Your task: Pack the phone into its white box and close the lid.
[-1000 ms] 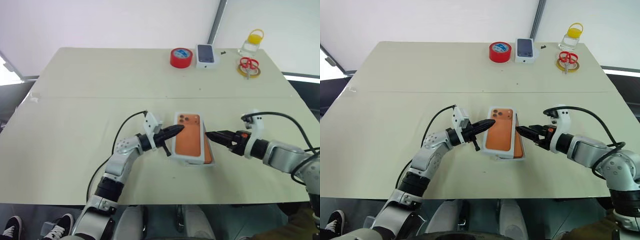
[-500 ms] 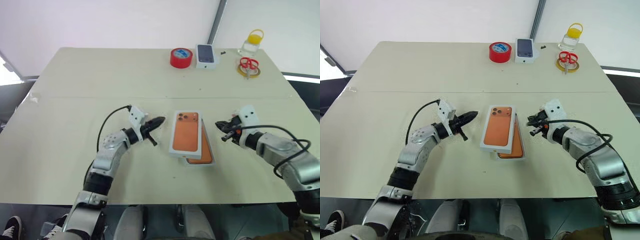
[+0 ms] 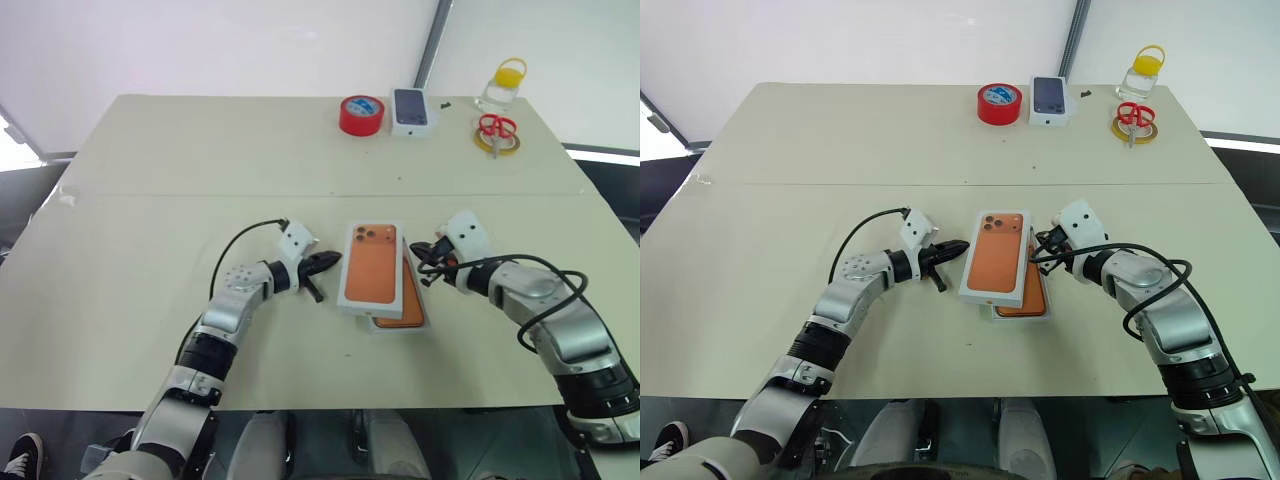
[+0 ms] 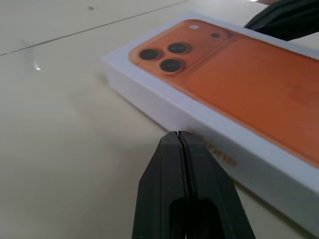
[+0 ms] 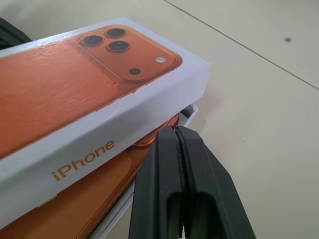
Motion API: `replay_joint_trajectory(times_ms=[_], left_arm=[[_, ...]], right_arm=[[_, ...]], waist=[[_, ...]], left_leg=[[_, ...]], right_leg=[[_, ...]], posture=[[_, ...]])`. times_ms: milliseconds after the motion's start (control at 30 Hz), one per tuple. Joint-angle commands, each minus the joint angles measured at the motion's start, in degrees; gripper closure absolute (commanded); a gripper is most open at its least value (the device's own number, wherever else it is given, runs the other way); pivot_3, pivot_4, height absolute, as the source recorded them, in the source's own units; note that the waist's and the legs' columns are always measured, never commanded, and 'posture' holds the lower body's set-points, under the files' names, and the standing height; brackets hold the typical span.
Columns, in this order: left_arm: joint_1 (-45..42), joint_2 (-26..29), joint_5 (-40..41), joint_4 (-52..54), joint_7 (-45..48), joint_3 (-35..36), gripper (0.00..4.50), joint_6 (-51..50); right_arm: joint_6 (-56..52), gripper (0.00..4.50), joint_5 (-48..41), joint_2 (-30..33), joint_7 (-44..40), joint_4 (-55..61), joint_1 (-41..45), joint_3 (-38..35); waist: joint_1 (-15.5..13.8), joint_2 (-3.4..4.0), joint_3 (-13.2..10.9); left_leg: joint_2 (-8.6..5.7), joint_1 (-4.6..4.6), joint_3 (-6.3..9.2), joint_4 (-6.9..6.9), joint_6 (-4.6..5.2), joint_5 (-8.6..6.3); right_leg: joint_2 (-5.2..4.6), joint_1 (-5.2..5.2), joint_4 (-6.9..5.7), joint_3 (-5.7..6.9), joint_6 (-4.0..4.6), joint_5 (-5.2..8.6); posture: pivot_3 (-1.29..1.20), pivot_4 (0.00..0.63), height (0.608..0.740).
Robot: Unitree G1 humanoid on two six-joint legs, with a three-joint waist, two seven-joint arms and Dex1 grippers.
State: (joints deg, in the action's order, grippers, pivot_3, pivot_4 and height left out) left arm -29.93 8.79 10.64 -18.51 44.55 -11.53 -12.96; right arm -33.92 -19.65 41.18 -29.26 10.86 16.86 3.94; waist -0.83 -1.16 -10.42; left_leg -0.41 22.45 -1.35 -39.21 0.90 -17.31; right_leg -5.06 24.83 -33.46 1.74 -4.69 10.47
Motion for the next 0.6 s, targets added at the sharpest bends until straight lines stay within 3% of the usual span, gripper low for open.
replay_joint_trajectory(times_ms=[33, 600], left_arm=[[-0.22, -0.72, 1.02, 4.49, 1.24, -0.96, 4.5, -1.37], [2.44, -0.5, 1.1, 9.88, 2.42, -1.61, 4.5, -3.57]], right_arm=[[0.59, 4.45, 0.89, 0.37, -1.6, 1.94, -0.66, -1.83], [-0.44, 4.45, 1.53, 0.73, -6.23, 5.34, -5.08, -3.57]], waist=[[0.02, 0.0, 0.0], [0.06, 0.01, 0.0]], left_leg=[[0.0, 0.0, 0.01, 0.0, 0.0, 0.0], [0.01, -0.04, 0.01, 0.0, 0.0, 0.0]], right_leg=[[0.0, 0.0, -0.01, 0.0, 0.0, 0.0], [0.03, 0.0, -0.05, 0.0, 0.05, 0.03]], posture=[[0.0, 0.15, 0.74], [0.0, 0.15, 0.74]])
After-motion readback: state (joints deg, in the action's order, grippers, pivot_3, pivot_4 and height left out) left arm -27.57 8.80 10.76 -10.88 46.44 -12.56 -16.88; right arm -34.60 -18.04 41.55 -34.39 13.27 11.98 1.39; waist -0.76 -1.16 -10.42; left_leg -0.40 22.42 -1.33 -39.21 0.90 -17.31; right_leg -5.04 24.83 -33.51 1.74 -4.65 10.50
